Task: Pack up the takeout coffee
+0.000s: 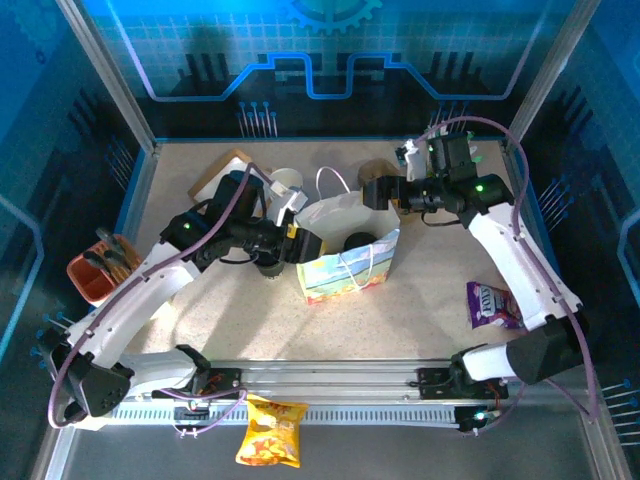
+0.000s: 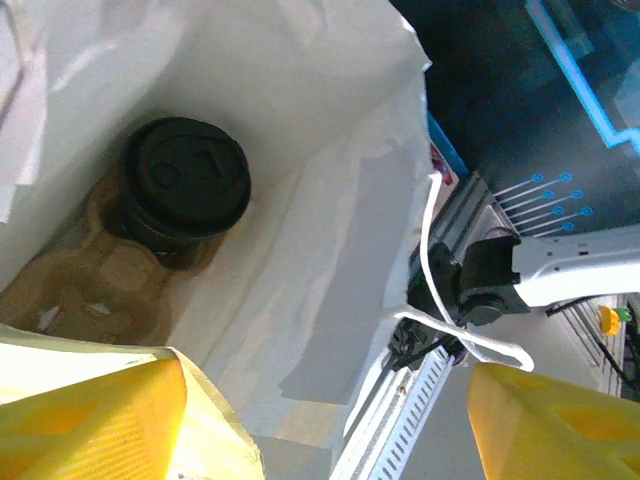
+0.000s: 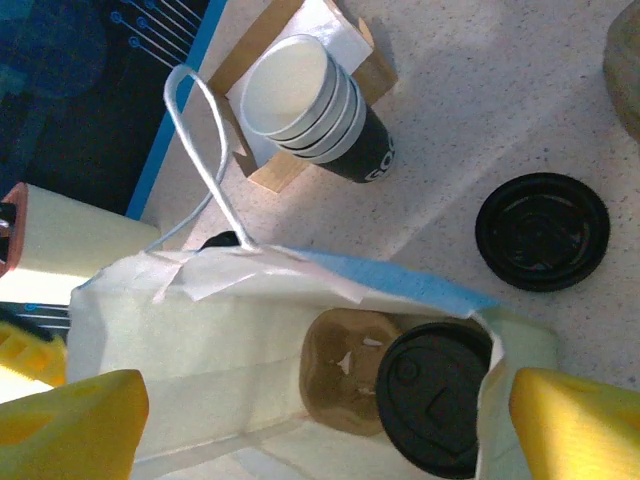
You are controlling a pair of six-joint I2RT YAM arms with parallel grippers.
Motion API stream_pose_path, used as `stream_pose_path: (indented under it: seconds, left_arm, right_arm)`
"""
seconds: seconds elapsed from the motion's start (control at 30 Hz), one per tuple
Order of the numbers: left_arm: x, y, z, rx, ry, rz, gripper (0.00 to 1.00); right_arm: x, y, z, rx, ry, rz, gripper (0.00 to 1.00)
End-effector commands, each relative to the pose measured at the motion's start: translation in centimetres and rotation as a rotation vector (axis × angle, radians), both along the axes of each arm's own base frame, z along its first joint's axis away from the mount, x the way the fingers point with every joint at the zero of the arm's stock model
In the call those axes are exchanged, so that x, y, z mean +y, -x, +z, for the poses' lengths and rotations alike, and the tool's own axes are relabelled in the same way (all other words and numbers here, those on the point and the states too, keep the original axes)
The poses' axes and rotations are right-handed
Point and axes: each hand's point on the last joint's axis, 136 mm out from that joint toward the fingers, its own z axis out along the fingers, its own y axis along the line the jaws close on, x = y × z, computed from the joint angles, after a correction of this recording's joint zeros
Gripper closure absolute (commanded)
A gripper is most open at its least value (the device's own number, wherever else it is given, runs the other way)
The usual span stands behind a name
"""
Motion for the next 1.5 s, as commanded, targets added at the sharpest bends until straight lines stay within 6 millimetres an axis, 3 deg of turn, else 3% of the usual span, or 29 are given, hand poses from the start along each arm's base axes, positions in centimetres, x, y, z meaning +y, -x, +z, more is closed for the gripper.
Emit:
stream_pose_path:
  seconds: [0.0, 0.3, 0.47, 0.63, 0.77, 0.93, 1.1, 1.47]
  left_arm:
    - [-0.6, 0.9, 1.0, 0.007, 0.044, -0.036, 0.25]
    - [1.4, -0.4, 3.4, -0.139, 0.03, 0.069, 0.2]
    - [5.2, -3.1, 3.2, -0.199, -0.052, 0.273, 0.21]
    - [10.9, -5.2, 0.5, -0.192, -0.214, 0.496, 0.2]
    - [13.0, -5.6, -2.9, -0.102, -0.329, 0.527, 0.18]
    - [13.8, -5.6, -7.4, 0.022, -0.506, 0.471, 0.15]
    - [14.3, -6.0, -10.4, 0.088, -0.609, 0.443, 0.12]
    - [13.4, -7.3, -13.4, 0.156, -0.731, 0.368, 0.03]
  right_arm:
    - [-0.7, -0.3, 0.9, -0.032, 0.035, 0.014, 0.07]
    - [-3.7, 1.3, -1.1, -0.032, 0.275, -0.03, 0.07]
    - [-5.6, 1.3, -2.5, -0.042, 0.448, -0.067, 0.08]
    - [-6.6, 1.0, -2.9, -0.047, 0.534, -0.078, 0.09]
    - [-7.2, 0.7, -2.7, -0.066, 0.575, -0.088, 0.09]
    - [-7.1, 0.2, -1.8, -0.099, 0.561, -0.086, 0.08]
    - [-5.7, 0.1, -0.9, -0.135, 0.48, -0.052, 0.08]
    - [-5.8, -0.2, -0.7, -0.159, 0.436, -0.048, 0.07]
